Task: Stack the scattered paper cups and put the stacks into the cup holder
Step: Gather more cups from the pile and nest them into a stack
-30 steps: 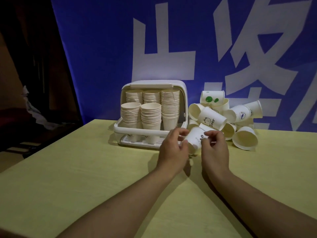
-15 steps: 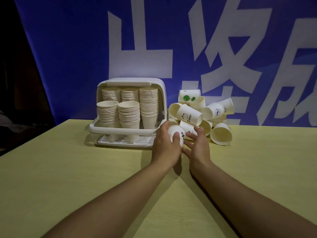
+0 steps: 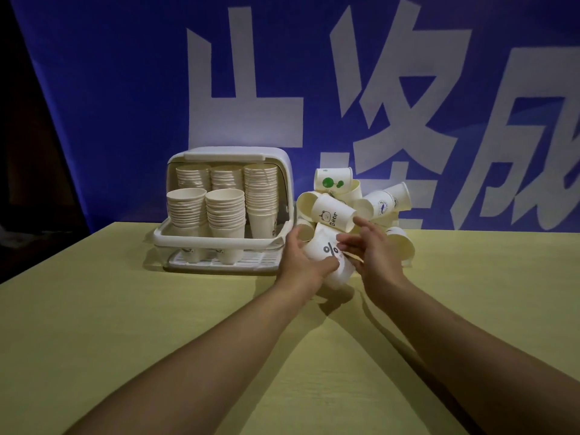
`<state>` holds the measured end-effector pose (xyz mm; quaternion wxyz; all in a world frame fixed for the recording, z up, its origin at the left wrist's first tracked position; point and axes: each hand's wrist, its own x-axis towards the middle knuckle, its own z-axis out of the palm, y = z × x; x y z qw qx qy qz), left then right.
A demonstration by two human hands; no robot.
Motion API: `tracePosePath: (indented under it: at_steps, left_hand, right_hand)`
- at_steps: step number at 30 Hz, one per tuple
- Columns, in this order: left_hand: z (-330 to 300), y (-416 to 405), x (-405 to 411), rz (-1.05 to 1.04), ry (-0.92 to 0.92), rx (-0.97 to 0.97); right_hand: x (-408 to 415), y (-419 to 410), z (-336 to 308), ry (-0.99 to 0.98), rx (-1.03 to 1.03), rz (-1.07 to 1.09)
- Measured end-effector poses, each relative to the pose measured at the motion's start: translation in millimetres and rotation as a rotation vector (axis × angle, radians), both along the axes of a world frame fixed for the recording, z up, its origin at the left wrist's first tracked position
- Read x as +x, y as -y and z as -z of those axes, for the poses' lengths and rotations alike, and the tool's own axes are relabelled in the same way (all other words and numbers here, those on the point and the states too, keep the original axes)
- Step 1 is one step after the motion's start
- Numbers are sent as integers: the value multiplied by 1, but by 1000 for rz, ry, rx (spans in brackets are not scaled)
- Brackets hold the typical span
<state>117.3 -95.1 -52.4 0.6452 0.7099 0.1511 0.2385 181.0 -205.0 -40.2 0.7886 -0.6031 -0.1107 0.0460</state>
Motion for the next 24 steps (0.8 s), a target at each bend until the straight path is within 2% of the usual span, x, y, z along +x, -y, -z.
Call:
tracePosePath:
  at_steps: [2,4,6,10,12,15,17,21,24]
  left_hand:
    - [4,11,3,38,-4,-25]
    - [9,18,11,-15,43,-41]
    - [14,23,19,-72,90,23]
    - [28,25,24,-18,155,324]
    - [33,24,22,58,155,419]
    - [36,22,22,131,115,443]
    - [36,21,23,143,91,418]
    - [39,22,23,135,86,437]
    - [35,21,21,93,129,406]
  right_hand:
    - [6,17,-2,33,-53,-45]
    - [9,32,-2,52,-76,-108]
    - [16,43,1,160,-160,-87]
    - [48,66,10,652,-718,357]
    - [63,76,20,668,-943,381]
    - [74,80,38,538,-1243,210]
    - [76,79,44,523,-1270,162]
    - [74,73,40,593,-1033,313]
    - [77,68,38,630,-1050,353]
